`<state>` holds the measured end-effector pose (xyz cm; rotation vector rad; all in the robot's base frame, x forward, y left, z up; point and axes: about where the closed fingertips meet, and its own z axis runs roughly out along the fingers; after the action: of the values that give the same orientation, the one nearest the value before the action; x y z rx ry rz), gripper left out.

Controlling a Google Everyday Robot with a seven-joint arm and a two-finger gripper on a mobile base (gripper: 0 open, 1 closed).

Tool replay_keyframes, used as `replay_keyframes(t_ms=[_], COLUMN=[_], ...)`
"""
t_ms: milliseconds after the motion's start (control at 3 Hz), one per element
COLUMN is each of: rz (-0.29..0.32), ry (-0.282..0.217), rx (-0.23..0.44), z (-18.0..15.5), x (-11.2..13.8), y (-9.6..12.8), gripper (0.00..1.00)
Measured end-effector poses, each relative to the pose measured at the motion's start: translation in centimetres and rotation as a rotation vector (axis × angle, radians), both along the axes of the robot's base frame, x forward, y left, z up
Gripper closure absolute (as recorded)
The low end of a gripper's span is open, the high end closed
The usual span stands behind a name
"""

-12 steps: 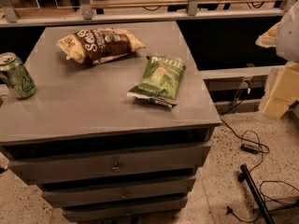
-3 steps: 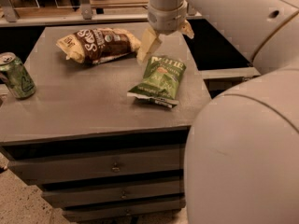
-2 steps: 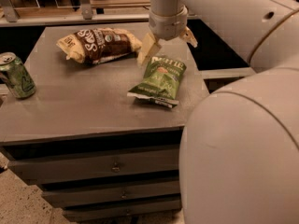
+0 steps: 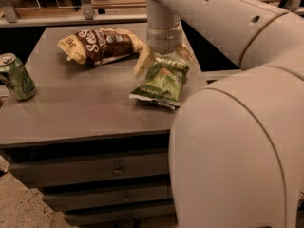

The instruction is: Pick green jalapeno chip bag

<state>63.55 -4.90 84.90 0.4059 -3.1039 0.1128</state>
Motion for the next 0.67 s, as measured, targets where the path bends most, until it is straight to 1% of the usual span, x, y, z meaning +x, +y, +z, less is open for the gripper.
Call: replay_keyframes(t_ms=[333, 667], rz=[-0.022, -0.018], ry=[0.038, 0.075], rx=[0.038, 0.075], z=[-1.37, -2.33], x=[-0.99, -1.68], y=[0.07, 0.13], gripper=[0.00, 0.09])
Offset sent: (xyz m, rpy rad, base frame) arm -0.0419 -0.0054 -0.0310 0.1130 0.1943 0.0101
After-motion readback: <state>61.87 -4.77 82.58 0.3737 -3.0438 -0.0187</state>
